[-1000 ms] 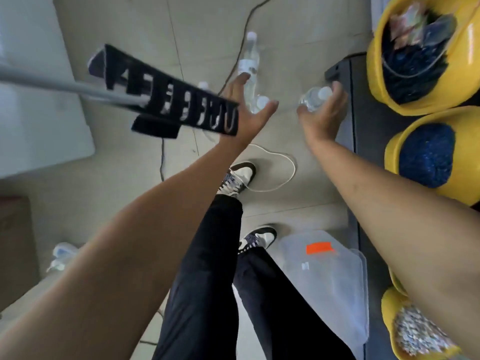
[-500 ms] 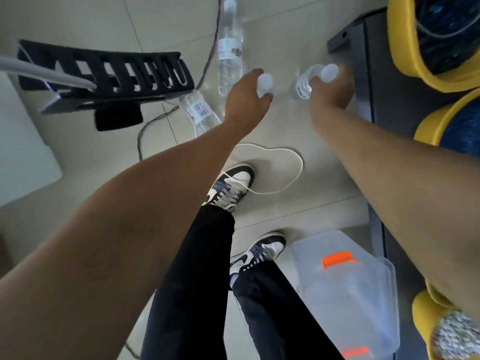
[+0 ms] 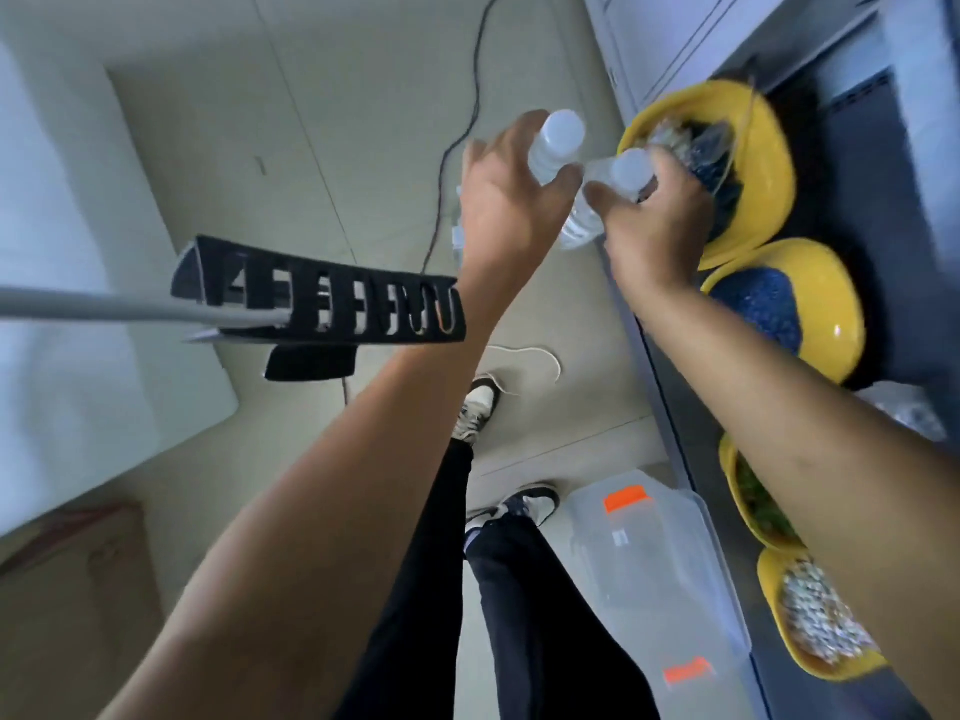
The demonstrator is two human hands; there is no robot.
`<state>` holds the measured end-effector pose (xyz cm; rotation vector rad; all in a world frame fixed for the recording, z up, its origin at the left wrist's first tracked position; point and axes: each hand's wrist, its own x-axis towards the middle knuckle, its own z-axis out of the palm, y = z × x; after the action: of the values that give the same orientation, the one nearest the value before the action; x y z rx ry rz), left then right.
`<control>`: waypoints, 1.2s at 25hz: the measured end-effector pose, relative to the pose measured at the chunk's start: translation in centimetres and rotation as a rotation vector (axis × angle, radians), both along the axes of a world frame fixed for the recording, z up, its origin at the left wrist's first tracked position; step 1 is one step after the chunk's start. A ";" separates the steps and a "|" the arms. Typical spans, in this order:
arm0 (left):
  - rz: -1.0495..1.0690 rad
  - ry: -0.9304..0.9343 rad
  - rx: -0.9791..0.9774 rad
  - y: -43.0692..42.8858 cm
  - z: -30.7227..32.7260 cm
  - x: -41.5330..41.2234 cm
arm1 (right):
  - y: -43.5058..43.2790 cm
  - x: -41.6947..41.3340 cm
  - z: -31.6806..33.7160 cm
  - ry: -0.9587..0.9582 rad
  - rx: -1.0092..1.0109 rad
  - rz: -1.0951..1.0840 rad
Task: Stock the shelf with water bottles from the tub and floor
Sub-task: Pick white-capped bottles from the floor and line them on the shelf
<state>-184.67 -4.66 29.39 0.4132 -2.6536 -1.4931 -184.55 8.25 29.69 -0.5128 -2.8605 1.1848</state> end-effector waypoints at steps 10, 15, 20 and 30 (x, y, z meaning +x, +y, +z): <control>-0.029 0.355 0.135 4.3 40.4 1.8 | 5.3 2.1 42.6 0.326 -0.062 -0.042; -0.177 0.497 0.270 9.3 53.1 3.5 | 12.0 6.3 56.5 0.480 -0.092 -0.072; -0.376 0.488 0.375 15.7 58.8 3.8 | 19.1 9.5 63.4 0.473 -0.125 -0.042; -0.874 0.292 0.465 28.2 56.6 -0.7 | 31.2 10.5 59.1 0.378 0.095 -0.224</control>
<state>-185.37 23.52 85.95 -1.0088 -2.3032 -2.1480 -174.02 39.44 88.81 -0.5241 -2.4529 0.9827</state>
